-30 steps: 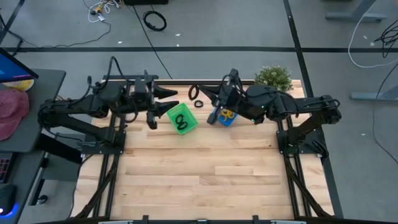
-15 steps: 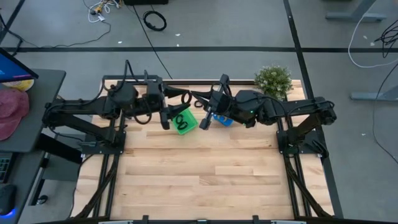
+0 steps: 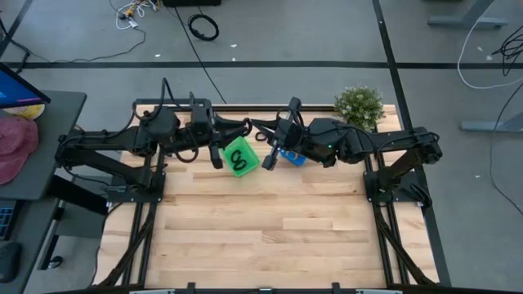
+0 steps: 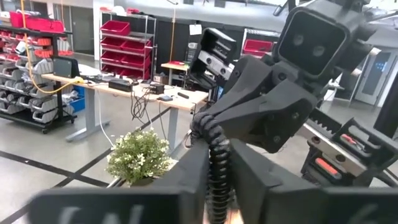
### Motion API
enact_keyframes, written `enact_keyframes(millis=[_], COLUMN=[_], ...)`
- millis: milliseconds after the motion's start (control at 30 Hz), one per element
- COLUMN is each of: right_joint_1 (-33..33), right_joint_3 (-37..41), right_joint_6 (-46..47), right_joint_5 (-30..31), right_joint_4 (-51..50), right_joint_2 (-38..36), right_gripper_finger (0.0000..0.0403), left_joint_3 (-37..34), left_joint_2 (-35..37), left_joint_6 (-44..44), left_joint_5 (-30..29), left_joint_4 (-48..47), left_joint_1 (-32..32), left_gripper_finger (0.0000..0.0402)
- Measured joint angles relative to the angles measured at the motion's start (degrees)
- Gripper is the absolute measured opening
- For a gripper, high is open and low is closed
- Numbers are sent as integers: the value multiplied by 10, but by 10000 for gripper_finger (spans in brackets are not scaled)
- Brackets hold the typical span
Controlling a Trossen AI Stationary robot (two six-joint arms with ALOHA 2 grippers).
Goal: Sort spring keychains
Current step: Put the black spring keychain into the green bin
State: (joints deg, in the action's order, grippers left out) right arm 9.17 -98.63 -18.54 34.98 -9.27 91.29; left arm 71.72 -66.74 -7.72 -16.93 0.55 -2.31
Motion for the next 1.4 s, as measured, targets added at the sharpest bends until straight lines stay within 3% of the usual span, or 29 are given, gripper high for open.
enact_keyframes(millis=[133, 267, 500, 767, 867, 1067, 1133, 1300, 1400], right_joint_1=[0, 0, 8, 39, 47, 49, 46, 33, 28], right_joint_3=[0, 0, 0, 0, 0, 0, 0, 0, 0], right_joint_6=[0, 0, -1, 23, 53, 93, 103, 126, 135], right_joint_5=[1, 1, 5, 75, 98, 134, 143, 141, 141], right_joint_4=[-3, -3, -13, -78, -114, -132, -131, -132, -132], right_joint_2=[0, 0, -15, -50, -59, -60, -60, -61, -61], right_gripper_finger=[0, 8, 76, 138, 148, 150, 150, 155, 158], left_joint_3=[0, 0, 1, 0, 0, 1, 1, 17, 54], left_joint_2=[0, 0, 10, 66, 99, 114, 102, 47, 10], left_joint_6=[1, 17, 16, 18, -6, -20, -35, -59, -117], left_joint_5=[0, -1, -16, -32, -65, -222, -249, -219, -150], left_joint_4=[-1, -1, -30, -117, -156, -159, -154, -179, -268], left_joint_1=[0, 0, 0, 1, -7, -23, -15, 38, 86], left_gripper_finger=[20, 21, 25, 24, 22, 21, 20, 20, 19])
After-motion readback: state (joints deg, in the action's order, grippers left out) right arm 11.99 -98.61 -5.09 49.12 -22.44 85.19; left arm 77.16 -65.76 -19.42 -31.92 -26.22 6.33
